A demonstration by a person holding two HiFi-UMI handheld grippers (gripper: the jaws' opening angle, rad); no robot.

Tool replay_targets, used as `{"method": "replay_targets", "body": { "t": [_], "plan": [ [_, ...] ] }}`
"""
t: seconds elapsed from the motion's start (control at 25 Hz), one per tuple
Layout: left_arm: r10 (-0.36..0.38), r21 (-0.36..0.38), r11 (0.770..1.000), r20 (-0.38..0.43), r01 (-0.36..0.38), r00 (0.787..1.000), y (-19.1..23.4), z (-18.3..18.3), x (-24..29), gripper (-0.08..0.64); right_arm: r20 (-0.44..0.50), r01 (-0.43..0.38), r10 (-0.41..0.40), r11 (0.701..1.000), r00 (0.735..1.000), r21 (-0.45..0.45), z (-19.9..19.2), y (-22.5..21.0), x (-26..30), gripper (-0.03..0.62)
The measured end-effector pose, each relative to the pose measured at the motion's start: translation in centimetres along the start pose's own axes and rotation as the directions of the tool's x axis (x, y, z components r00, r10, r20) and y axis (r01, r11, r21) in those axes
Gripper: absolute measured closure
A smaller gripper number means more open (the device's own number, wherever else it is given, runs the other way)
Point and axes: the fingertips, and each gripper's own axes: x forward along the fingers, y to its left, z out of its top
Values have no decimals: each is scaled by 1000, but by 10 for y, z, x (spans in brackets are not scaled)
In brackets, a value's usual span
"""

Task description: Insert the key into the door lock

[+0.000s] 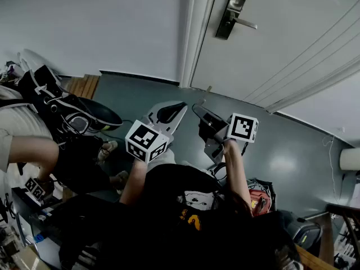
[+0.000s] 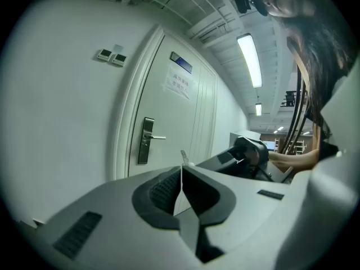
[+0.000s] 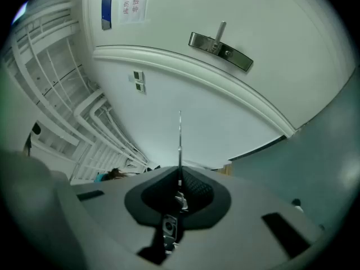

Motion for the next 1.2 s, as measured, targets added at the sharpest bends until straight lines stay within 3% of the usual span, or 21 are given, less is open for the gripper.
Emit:
{"method": "replay_targets", "body": {
  "t": [0.36,0.8,1.2],
  "plan": [
    [-2,-15,1000,-19,1,1000,-14,-13,2,546,-37,-37,38,999,999,21,-10,-3,-5,574],
    [9,9,1000,-50,-9,999,-17,-9,5,546,-12,-77,78,995,997,65,-2,-6,-6,574],
    [-24,1,1000,-70,24,997,13,-4,50,546,8,-75,74,992,997,99,40,-30,5,574]
  ]
}}
